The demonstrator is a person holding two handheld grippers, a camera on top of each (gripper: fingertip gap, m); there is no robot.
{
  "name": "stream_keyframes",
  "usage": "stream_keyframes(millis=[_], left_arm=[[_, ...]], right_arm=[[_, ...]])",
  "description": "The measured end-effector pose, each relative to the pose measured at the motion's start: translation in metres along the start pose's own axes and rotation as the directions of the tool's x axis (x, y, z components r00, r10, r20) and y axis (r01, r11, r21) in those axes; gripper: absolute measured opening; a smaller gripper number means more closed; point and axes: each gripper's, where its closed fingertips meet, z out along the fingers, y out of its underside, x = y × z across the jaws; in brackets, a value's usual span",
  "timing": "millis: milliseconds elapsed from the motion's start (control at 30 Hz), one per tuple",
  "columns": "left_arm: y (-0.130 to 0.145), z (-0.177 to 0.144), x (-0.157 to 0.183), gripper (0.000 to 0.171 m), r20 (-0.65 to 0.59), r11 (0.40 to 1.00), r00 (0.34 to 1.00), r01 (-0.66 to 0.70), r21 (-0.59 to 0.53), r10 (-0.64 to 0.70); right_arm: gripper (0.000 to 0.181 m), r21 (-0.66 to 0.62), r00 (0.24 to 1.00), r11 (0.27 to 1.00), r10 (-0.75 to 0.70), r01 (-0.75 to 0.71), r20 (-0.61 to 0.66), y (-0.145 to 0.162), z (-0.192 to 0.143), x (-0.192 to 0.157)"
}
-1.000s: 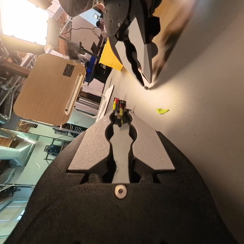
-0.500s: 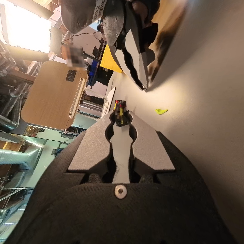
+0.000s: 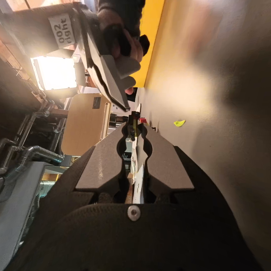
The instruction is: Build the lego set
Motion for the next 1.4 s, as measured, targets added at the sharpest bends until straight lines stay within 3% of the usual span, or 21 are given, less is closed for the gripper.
stream_keyframes(millis=[533, 667, 767, 1067, 1267, 1400], left_arm=[[-0.002, 0.001, 0.002, 0.016, 0.002, 1.000, 1.000, -0.008, 0.005, 0.008], [-0.002, 0.001, 0.003, 0.016, 0.000, 1.000, 1.000, -0.004, 0.003, 0.004], [-0.001, 0.002, 0.003, 0.016, -0.008, 1.000, 1.000, 0.017, 0.000, -0.017], [0.006, 0.002, 0.005, 0.016, -0.036, 0.999, 0.999, 0.038, -0.026, -0.039], [0.017, 0.000, 0.014, 0.015, -0.080, 0.998, 0.997, -0.029, -0.058, 0.025], [0.015, 0.001, 0.018, 0.016, -0.102, 0.998, 0.994, -0.041, -0.056, 0.035]], right_arm=[[0.004, -0.098, 0.999, 0.994, -0.036, 0.040, 0.038, -0.001, 0.008, 0.000], [0.011, -0.094, 0.999, 0.994, -0.047, 0.049, 0.027, -0.001, 0.008, -0.001], [0.023, -0.061, 0.997, 0.995, -0.072, 0.073, 0.004, -0.005, 0.005, -0.003], [0.023, -0.035, 0.990, 0.996, -0.082, 0.078, -0.113, 0.005, 0.001, 0.001], [0.019, -0.006, 0.960, 0.992, 0.121, -0.127, -0.252, 0.040, -0.016, 0.043], [0.021, -0.080, 0.898, 0.972, 0.170, -0.220, -0.405, 0.083, -0.036, 0.072]])
